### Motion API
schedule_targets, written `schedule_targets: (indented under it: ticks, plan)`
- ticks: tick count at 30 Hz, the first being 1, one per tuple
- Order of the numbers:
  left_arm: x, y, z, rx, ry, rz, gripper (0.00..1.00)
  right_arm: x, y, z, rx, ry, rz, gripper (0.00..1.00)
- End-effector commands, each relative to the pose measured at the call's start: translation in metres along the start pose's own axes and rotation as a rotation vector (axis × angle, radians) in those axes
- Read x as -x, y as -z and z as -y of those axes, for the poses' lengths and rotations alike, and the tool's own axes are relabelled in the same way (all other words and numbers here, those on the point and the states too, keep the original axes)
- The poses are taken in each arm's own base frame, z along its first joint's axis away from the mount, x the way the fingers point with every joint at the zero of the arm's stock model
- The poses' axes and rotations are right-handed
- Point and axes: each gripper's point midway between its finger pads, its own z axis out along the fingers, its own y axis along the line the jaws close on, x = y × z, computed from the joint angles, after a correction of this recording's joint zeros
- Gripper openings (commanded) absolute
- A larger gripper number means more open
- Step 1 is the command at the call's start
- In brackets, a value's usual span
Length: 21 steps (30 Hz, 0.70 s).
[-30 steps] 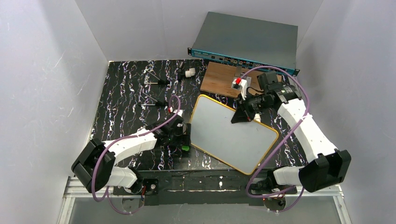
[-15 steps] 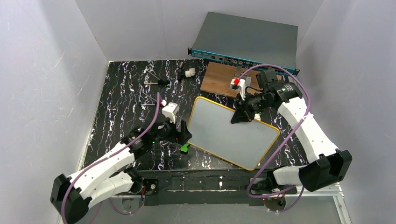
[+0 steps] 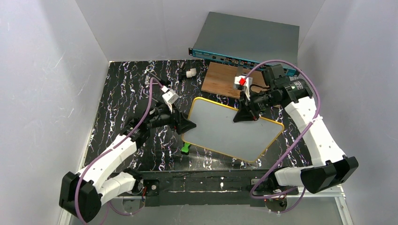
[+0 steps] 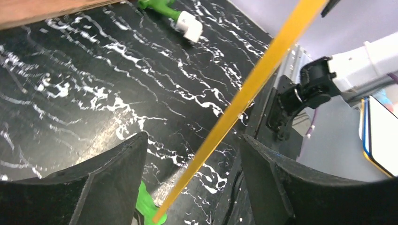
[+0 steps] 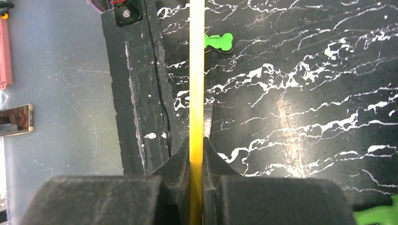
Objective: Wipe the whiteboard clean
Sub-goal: Place the whiteboard eraser at the center of the board, then place the whiteboard on the whiteboard stand.
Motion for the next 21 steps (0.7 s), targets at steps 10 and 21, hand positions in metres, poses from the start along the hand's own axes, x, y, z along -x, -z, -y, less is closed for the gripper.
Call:
schedule_targets:
  ticks: [10,21]
  plan:
    - [0.007,0.001,0.045,-0.382,-0.119,0.020,0.11,0.028,-0.001,-0.020,0.118,0.055,0.076,0.01]
    - [-0.002,-0.003,0.040,-0.381,-0.134,0.043,0.42,0.035,-0.007,-0.020,0.167,0.028,0.064,0.01]
